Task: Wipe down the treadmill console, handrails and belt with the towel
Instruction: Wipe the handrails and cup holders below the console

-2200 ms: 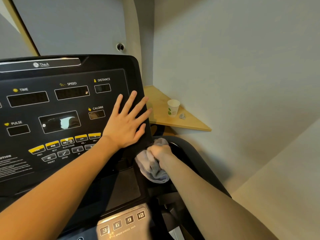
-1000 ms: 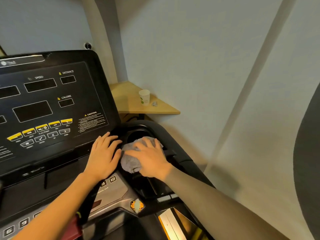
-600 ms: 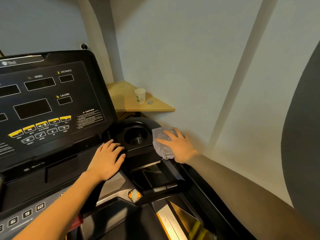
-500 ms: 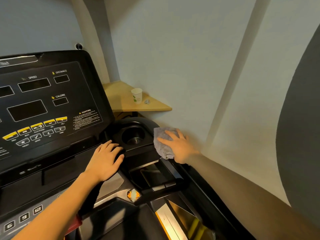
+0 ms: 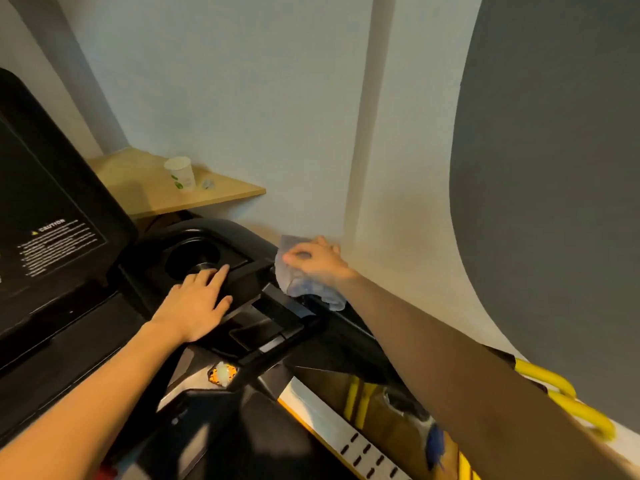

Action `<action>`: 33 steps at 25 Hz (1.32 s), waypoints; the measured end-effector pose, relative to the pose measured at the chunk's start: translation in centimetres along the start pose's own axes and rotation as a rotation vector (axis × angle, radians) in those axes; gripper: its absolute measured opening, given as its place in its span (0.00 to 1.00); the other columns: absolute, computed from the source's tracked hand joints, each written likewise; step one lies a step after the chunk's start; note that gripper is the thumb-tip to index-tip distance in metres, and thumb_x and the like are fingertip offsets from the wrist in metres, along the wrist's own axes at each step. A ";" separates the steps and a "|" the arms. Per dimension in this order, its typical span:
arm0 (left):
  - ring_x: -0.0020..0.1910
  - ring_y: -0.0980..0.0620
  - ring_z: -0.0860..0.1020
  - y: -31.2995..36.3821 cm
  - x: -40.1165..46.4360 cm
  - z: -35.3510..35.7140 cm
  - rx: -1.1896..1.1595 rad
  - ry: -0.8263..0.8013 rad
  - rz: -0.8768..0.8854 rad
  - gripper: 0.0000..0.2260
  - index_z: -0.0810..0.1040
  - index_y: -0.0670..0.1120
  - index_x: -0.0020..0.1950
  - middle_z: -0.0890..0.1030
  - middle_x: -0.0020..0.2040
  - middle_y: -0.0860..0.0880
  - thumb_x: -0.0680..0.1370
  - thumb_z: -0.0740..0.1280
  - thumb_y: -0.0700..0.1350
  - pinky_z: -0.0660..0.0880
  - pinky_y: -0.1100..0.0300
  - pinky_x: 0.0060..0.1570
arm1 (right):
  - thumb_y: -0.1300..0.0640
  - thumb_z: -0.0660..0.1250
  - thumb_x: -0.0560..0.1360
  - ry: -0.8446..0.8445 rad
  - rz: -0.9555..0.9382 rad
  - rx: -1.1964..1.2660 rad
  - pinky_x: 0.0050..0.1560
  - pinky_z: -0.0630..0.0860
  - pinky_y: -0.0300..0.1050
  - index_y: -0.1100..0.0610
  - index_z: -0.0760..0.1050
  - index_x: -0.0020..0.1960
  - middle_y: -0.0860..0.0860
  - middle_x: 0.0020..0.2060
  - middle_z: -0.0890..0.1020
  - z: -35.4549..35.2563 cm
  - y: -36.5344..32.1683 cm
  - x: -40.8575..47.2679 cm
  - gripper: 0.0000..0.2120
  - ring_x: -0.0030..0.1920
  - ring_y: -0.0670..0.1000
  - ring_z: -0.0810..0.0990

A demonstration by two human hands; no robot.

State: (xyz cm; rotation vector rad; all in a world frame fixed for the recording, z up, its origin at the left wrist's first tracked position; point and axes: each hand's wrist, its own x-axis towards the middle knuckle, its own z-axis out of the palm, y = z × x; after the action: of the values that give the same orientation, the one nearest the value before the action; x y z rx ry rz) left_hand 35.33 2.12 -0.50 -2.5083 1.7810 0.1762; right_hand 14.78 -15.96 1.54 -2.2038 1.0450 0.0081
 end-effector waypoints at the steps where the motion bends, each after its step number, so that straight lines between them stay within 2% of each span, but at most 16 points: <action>1: 0.77 0.41 0.62 0.4 0.5 0.2 0.017 0.009 0.037 0.32 0.46 0.52 0.83 0.59 0.80 0.44 0.83 0.54 0.60 0.66 0.43 0.71 | 0.27 0.63 0.72 0.056 0.012 -0.089 0.68 0.67 0.61 0.35 0.70 0.69 0.50 0.68 0.65 0.6 0.2 0.0 0.28 0.69 0.58 0.62; 4: 0.80 0.42 0.55 2.9 2.1 0.2 -0.042 0.093 0.229 0.33 0.46 0.54 0.82 0.56 0.81 0.46 0.81 0.50 0.65 0.59 0.40 0.75 | 0.30 0.70 0.69 0.168 0.041 -0.230 0.67 0.68 0.63 0.35 0.55 0.78 0.51 0.71 0.60 1.5 0.6 -1.0 0.43 0.70 0.60 0.59; 6: 0.80 0.43 0.54 5.8 3.5 0.0 -0.107 0.097 0.413 0.35 0.48 0.55 0.82 0.56 0.82 0.48 0.79 0.51 0.68 0.57 0.40 0.76 | 0.31 0.74 0.64 0.172 0.026 -0.296 0.65 0.68 0.62 0.39 0.54 0.79 0.51 0.72 0.59 1.9 1.2 -2.2 0.50 0.70 0.60 0.59; 9: 0.79 0.46 0.59 9.7 5.4 -0.2 -0.275 0.066 0.560 0.40 0.54 0.49 0.82 0.60 0.80 0.48 0.75 0.64 0.64 0.57 0.45 0.77 | 0.38 0.81 0.58 0.158 -0.007 -0.285 0.65 0.70 0.58 0.50 0.58 0.78 0.51 0.70 0.62 1.7 2.2 -3.6 0.56 0.68 0.58 0.60; 12: 0.71 0.52 0.68 12.3 6.2 -1.5 -0.433 -0.002 0.575 0.41 0.61 0.47 0.78 0.69 0.74 0.49 0.70 0.74 0.54 0.64 0.57 0.72 | 0.48 0.80 0.64 0.093 -0.008 -0.295 0.69 0.67 0.58 0.57 0.59 0.78 0.55 0.73 0.63 0.5 3.2 -4.7 0.50 0.71 0.61 0.60; 15: 0.57 0.60 0.71 13.1 6.8 -2.3 -0.407 -0.037 0.614 0.38 0.64 0.48 0.75 0.72 0.64 0.53 0.67 0.77 0.44 0.70 0.69 0.57 | 0.56 0.73 0.72 0.064 0.033 -0.389 0.71 0.65 0.58 0.56 0.64 0.75 0.56 0.72 0.66 -1.2 2.2 -5.9 0.35 0.72 0.62 0.60; 17: 0.54 0.60 0.72 13.1 7.0 -2.5 -0.379 -0.062 0.615 0.37 0.65 0.49 0.74 0.74 0.61 0.54 0.67 0.75 0.42 0.70 0.73 0.51 | 0.55 0.66 0.78 0.068 0.050 -0.413 0.71 0.64 0.58 0.55 0.67 0.73 0.55 0.70 0.70 -1.8 1.8 -6.5 0.25 0.72 0.61 0.61; 18: 0.54 0.59 0.73 13.3 6.8 -2.3 -0.351 -0.076 0.633 0.36 0.65 0.50 0.74 0.74 0.61 0.55 0.68 0.74 0.42 0.68 0.74 0.50 | 0.53 0.65 0.79 0.045 0.049 -0.446 0.72 0.63 0.60 0.55 0.67 0.74 0.57 0.72 0.69 -1.9 1.9 -7.2 0.25 0.73 0.62 0.61; 20: 0.57 0.58 0.73 13.8 6.3 -1.9 -0.279 -0.118 0.661 0.35 0.65 0.51 0.74 0.74 0.61 0.55 0.70 0.73 0.42 0.65 0.74 0.51 | 0.48 0.66 0.78 -0.065 0.102 -0.305 0.72 0.61 0.62 0.53 0.65 0.77 0.57 0.75 0.66 -2.2 2.9 -7.9 0.30 0.76 0.63 0.61; 22: 0.60 0.56 0.72 14.2 5.9 -2.2 -0.305 -0.174 0.635 0.33 0.65 0.51 0.75 0.72 0.62 0.56 0.72 0.71 0.40 0.66 0.70 0.52 | 0.36 0.65 0.74 -0.090 0.091 -0.080 0.69 0.60 0.57 0.50 0.69 0.75 0.52 0.71 0.70 -2.4 3.8 -7.8 0.33 0.74 0.58 0.63; 24: 0.67 0.53 0.72 14.1 6.0 -2.8 -0.384 -0.201 0.610 0.32 0.62 0.51 0.78 0.72 0.67 0.52 0.74 0.68 0.41 0.69 0.63 0.60 | 0.25 0.62 0.69 0.056 0.045 -0.089 0.68 0.59 0.57 0.44 0.68 0.74 0.51 0.70 0.71 -2.2 4.4 -8.0 0.39 0.73 0.59 0.62; 25: 0.70 0.52 0.70 14.0 6.3 -3.0 -0.391 -0.182 0.615 0.34 0.59 0.52 0.79 0.71 0.72 0.51 0.75 0.67 0.46 0.68 0.59 0.66 | 0.23 0.63 0.67 0.133 0.053 -0.103 0.72 0.58 0.60 0.44 0.62 0.78 0.52 0.75 0.66 -1.6 5.0 -8.4 0.45 0.76 0.62 0.58; 27: 0.73 0.53 0.67 14.1 6.8 -3.1 -0.304 -0.150 0.673 0.40 0.56 0.55 0.80 0.67 0.77 0.52 0.73 0.69 0.60 0.67 0.55 0.70 | 0.23 0.70 0.62 0.173 0.108 -0.037 0.76 0.56 0.64 0.43 0.47 0.82 0.49 0.81 0.52 0.6 6.9 -9.1 0.59 0.80 0.62 0.49; 28: 0.71 0.55 0.68 14.5 6.8 -2.8 -0.231 -0.129 0.736 0.42 0.57 0.56 0.79 0.68 0.75 0.55 0.70 0.71 0.65 0.68 0.55 0.69 | 0.26 0.74 0.59 0.198 0.115 -0.015 0.75 0.61 0.63 0.44 0.47 0.81 0.48 0.80 0.52 1.6 7.4 -9.8 0.61 0.79 0.61 0.52; 31: 0.65 0.60 0.70 15.6 5.8 -1.4 -0.228 -0.069 0.804 0.44 0.62 0.58 0.75 0.71 0.69 0.59 0.64 0.76 0.66 0.68 0.61 0.66 | 0.33 0.76 0.58 0.370 0.055 -0.177 0.64 0.73 0.58 0.52 0.61 0.76 0.54 0.68 0.67 4.3 9.2 -8.7 0.53 0.65 0.60 0.69; 33: 0.65 0.58 0.70 15.8 5.7 -0.8 -0.276 -0.011 0.823 0.43 0.64 0.56 0.75 0.72 0.68 0.57 0.64 0.78 0.62 0.67 0.63 0.66 | 0.33 0.75 0.57 0.384 0.054 -0.220 0.65 0.71 0.56 0.54 0.65 0.72 0.54 0.63 0.71 4.4 9.2 -7.9 0.50 0.63 0.61 0.70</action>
State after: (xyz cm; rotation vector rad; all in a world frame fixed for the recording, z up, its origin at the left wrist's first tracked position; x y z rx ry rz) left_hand 22.28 -8.54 -0.15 -1.7194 2.8264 0.4888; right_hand 4.28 -12.05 -4.93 -2.4337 1.3678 -0.3000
